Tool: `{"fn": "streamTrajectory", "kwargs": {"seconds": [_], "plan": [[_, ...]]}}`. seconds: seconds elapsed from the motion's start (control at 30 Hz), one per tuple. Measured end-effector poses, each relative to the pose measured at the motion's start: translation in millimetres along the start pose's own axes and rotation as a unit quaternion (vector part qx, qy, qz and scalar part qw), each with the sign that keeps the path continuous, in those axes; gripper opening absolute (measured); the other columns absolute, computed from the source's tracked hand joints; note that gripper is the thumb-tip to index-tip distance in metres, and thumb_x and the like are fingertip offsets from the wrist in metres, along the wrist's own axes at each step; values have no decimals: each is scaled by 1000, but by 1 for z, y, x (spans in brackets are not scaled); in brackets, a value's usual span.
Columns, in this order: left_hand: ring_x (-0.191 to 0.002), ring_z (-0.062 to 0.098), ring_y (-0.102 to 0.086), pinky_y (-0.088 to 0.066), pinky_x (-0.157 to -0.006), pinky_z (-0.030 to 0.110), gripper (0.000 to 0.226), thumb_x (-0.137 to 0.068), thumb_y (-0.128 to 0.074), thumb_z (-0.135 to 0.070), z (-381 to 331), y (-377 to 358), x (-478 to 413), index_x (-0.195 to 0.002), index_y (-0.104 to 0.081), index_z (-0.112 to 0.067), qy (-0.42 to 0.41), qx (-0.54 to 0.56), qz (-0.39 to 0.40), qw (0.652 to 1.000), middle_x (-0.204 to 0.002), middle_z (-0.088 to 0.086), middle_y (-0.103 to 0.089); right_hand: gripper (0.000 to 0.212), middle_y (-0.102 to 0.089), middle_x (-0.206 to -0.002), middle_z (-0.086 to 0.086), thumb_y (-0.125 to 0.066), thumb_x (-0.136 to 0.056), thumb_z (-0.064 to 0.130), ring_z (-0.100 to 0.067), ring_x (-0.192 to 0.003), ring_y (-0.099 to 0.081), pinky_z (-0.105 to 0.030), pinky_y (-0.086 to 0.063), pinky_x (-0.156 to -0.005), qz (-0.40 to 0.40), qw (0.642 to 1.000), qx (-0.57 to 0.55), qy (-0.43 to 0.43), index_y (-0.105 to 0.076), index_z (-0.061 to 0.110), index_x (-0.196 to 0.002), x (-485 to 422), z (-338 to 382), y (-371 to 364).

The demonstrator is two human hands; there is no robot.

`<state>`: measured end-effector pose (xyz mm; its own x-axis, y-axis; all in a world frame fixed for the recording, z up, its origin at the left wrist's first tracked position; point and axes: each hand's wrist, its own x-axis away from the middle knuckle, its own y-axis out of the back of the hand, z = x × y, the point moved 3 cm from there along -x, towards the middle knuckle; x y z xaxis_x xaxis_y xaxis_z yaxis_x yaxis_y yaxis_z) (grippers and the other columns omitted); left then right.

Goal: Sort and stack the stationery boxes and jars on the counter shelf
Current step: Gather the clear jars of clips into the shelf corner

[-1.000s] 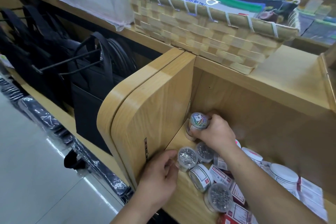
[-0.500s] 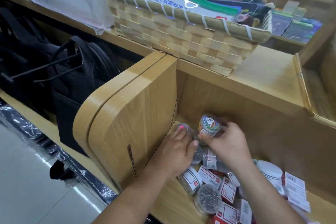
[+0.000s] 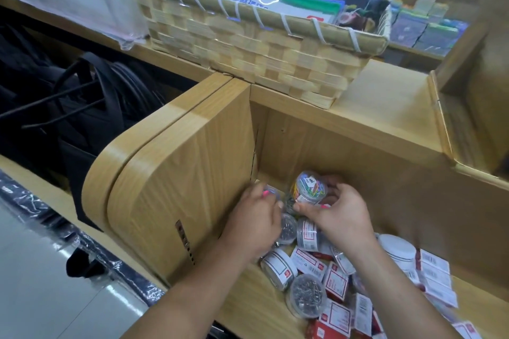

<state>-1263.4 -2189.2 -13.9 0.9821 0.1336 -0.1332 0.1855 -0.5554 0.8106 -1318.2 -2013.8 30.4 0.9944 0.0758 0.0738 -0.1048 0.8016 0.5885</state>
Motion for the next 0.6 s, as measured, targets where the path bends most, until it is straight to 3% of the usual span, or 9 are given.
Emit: {"fn": "streamTrajectory", "kwargs": {"seconds": [0.03,0.1,0.2,0.3,0.4,0.47,0.6], "plan": [[-113,33,-59,-49,-94,38,24,-97,-50,-23,-2,1,-7,-111,-66,-11,16,-6,5,1000,-125,12,-56,60,-73,-92,10,-98,-53,35,-4,-85,-69,-37,-59,-83,-4,1000,0,5,-64,26,-101,2,1,1],[-106,34,-64,-51,-87,38,29,-92,-58,-14,-7,3,-20,-121,-61,-13,53,-19,39,998,-122,12,-60,64,-71,-99,11,-97,-55,35,-4,-92,-67,-33,-56,-85,-13,1000,12,11,-62,24,-106,6,2,5],[-99,34,-66,-50,-78,37,11,-92,-64,-15,-6,3,-31,-101,-57,-15,99,-32,47,993,-105,13,-67,65,-67,-102,13,-97,-58,30,2,-90,-61,-24,-49,-78,-22,1000,4,14,-58,20,-110,14,6,14],[-97,31,-63,-48,-80,34,20,-95,-68,-28,1,0,-35,-97,-63,-9,145,-28,61,987,-108,13,-61,67,-66,-100,15,-96,-59,31,8,-89,-59,-19,-47,-73,-27,999,-18,23,-57,23,-112,18,2,19],[-85,29,-60,-43,-69,30,33,-89,-75,-38,5,-1,-31,-85,-57,-11,161,9,75,984,-101,12,-63,65,-69,-101,14,-96,-60,30,2,-91,-64,-30,-56,-82,-22,998,-51,23,-55,29,-110,22,0,18],[-81,27,-64,-49,-66,31,36,-84,-81,-40,4,-1,-24,-89,-58,-13,163,40,71,983,-91,8,-68,65,-70,-103,11,-96,-58,31,-4,-95,-67,-41,-57,-89,-20,997,-74,24,-54,35,-107,25,-3,16],[-70,23,-65,-53,-62,35,40,-79,-85,-39,-5,2,-8,-94,-50,-29,124,53,25,991,-77,-4,-67,66,-71,-103,11,-94,-51,41,-8,-96,-69,-45,-58,-87,-14,994,-101,29,-53,44,-103,31,-3,16]]}}
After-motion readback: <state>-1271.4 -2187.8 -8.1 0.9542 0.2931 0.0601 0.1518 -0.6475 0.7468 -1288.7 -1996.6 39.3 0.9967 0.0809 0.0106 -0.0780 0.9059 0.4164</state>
